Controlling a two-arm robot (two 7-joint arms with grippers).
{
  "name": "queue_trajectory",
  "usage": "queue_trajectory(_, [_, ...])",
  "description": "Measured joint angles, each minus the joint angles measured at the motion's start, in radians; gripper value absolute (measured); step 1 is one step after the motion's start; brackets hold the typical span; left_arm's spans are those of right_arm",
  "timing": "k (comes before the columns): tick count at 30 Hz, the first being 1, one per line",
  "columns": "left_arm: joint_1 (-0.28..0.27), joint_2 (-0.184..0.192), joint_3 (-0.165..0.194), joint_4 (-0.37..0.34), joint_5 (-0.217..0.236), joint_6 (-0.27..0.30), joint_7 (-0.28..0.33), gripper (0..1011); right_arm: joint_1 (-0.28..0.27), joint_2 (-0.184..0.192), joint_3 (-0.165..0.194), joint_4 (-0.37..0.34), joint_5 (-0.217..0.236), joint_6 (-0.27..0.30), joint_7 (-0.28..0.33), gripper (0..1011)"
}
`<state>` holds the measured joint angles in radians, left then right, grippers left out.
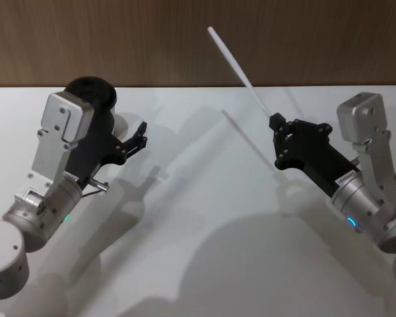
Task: Pick up the straw with one hand, pass it to the other hand, and insert it into the cup.
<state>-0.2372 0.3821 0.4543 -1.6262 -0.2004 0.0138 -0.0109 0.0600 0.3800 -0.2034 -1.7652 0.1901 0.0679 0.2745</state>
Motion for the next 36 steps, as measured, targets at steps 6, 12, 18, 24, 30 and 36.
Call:
queue_trajectory(6, [0.0, 0.0, 0.0, 0.0, 0.0, 0.0, 0.0, 1003, 0.007, 0.007, -0.006, -0.006, 0.035, 0.004, 0.04, 10])
queue_trajectory(12, [0.0, 0.0, 0.0, 0.0, 0.0, 0.0, 0.0, 1003, 0.013, 0.011, -0.013, -0.01, 0.061, 0.003, 0.068, 9])
queue_trajectory(18, [0.0, 0.0, -0.002, 0.0, -0.006, 0.0, -0.006, 1003, 0.016, 0.014, -0.016, -0.012, 0.075, 0.001, 0.083, 9])
queue_trajectory(24, [0.001, -0.004, -0.014, -0.003, -0.039, 0.001, -0.032, 1003, 0.018, 0.016, -0.019, -0.014, 0.085, -0.001, 0.094, 9])
queue_trajectory(30, [0.002, -0.015, -0.038, -0.007, -0.106, 0.006, -0.083, 1003, 0.02, 0.017, -0.021, -0.015, 0.093, -0.002, 0.101, 9])
queue_trajectory(36, [0.002, -0.027, -0.06, -0.011, -0.171, 0.018, -0.129, 1003, 0.021, 0.018, -0.022, -0.015, 0.097, -0.003, 0.105, 9])
